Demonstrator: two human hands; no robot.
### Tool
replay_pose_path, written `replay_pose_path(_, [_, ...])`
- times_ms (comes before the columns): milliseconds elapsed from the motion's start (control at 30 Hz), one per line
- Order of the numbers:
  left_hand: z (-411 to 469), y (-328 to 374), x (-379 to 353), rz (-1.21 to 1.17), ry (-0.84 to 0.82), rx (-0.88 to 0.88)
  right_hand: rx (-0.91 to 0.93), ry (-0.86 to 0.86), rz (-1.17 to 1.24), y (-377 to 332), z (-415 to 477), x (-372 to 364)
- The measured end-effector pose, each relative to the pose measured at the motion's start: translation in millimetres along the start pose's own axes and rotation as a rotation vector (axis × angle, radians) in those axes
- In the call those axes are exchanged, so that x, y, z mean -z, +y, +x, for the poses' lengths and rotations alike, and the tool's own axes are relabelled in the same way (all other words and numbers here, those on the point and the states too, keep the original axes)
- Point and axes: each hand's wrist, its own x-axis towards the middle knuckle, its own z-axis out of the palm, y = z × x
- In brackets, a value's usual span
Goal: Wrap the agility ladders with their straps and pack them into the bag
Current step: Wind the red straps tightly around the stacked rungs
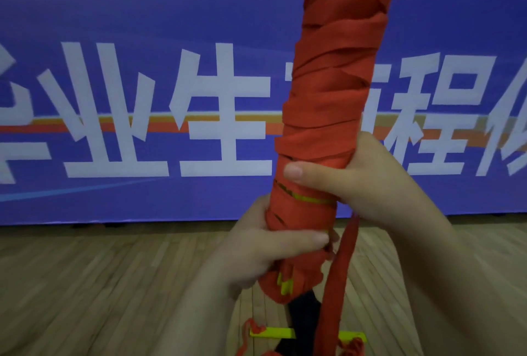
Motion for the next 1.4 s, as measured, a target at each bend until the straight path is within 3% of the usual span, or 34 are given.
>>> replay_pose_path(67, [6, -6, -13, 0.207, 0.369, -0.077, -0.033, 0.059, -0.104, 0, -1, -6])
replay_pose_path(133, [11, -11, -22, 0.354, 0.568, -0.192, -0.087, 0.11, -0.245, -1, -2, -11])
replay_pose_path(167, [12, -13, -23, 0.392, 0.568, -0.222, -0.092, 0.123, -0.283, -1, -2, -11])
replay_pose_path(233, [9, -14, -17, 0.373, 0.37, -0.208, -0.045, 0.141, -0.228, 0, -1, -9])
replay_pose_path(300, [7, -9, -3, 0.172, 0.134, -0.148, 0.017, 0.17, -0.075, 3, 0, -7])
replay_pose_path(367, [11, -3, 9, 0.08, 0.046, -0.088, 0.077, 0.22, -0.081, 6, 0, -8])
replay_pose_path(433, [18, -2, 5, 0.234, 0.173, -0.117, 0.044, 0.228, -0.152, 7, 1, -13])
replay_pose_path(533, [22, -7, -10, 0.513, 0.6, -0.198, -0.045, 0.189, -0.184, 9, 7, -14])
replay_pose_path(567, [20, -7, -10, 0.546, 0.628, -0.231, -0.037, 0.17, -0.141, 10, 8, -11])
replay_pose_path(600, [17, -7, -5, 0.558, 0.564, -0.219, -0.024, 0.123, -0.073, 9, 8, -7])
replay_pose_path(667, [11, 3, 9, 0.431, 0.233, -0.099, 0.017, -0.044, 0.044, 5, 5, 1])
replay_pose_path(733, [6, 12, 17, 0.07, -0.09, 0.009, 0.05, -0.123, 0.164, 0, 2, 4])
replay_pose_path(767, [5, 15, 18, -0.078, -0.149, 0.041, 0.065, -0.094, 0.207, -1, 1, 3])
replay_pose_path(833, [6, 17, 10, -0.071, -0.009, 0.003, 0.058, 0.031, 0.175, -1, -1, -1])
replay_pose_path(933, [15, 5, -9, 0.538, 0.524, -0.209, -0.078, 0.158, -0.121, 6, -3, -10])
replay_pose_path(1000, [20, -6, -17, 0.751, 0.693, -0.295, -0.144, 0.198, -0.177, 12, -2, -8])
replay_pose_path(1033, [21, -10, -18, 0.755, 0.649, -0.272, -0.152, 0.197, -0.155, 15, -1, -4])
replay_pose_path(1100, [23, -10, -11, 0.657, 0.388, -0.162, -0.136, 0.116, -0.063, 19, -1, 8])
replay_pose_path(1167, [22, -1, 0, 0.305, 0.071, -0.038, -0.1, -0.034, 0.054, 19, -3, 19])
replay_pose_path(1233, [25, 1, 5, -0.015, -0.075, 0.011, -0.064, -0.105, 0.109, 15, -5, 21])
replay_pose_path(1300, [29, -2, -4, 0.054, 0.069, -0.07, -0.065, -0.012, 0.112, 14, -5, 16])
replay_pose_path(1400, [32, -13, -24, 0.443, 0.482, -0.206, -0.132, 0.161, 0.1, 17, -4, 15])
